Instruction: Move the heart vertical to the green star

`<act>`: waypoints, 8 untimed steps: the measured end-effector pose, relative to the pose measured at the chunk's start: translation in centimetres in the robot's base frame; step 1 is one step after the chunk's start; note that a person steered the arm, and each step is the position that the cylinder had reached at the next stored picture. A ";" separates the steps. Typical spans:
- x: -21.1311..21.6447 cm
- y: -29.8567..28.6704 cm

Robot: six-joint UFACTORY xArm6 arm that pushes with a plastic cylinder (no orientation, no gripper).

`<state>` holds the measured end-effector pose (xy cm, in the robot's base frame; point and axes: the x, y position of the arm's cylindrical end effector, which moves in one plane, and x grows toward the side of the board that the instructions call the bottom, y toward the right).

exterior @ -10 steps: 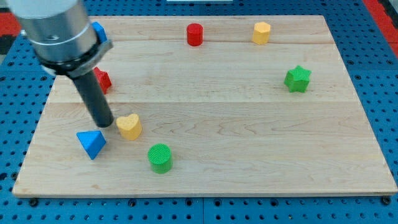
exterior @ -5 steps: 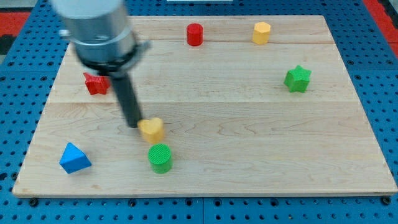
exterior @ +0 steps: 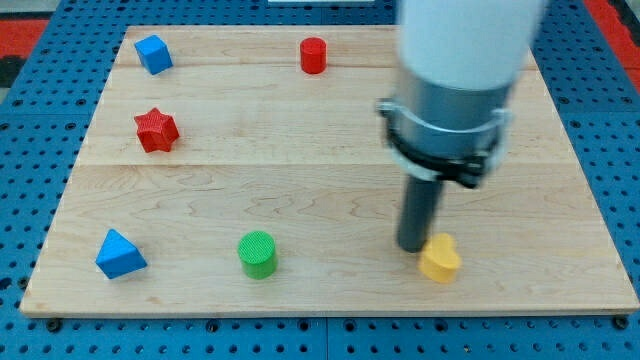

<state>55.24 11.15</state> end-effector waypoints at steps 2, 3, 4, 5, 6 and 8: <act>2.1 -5.9; 6.5 -2.6; 6.5 1.9; 5.9 6.4; 4.4 10.3; 6.5 10.7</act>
<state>61.72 21.87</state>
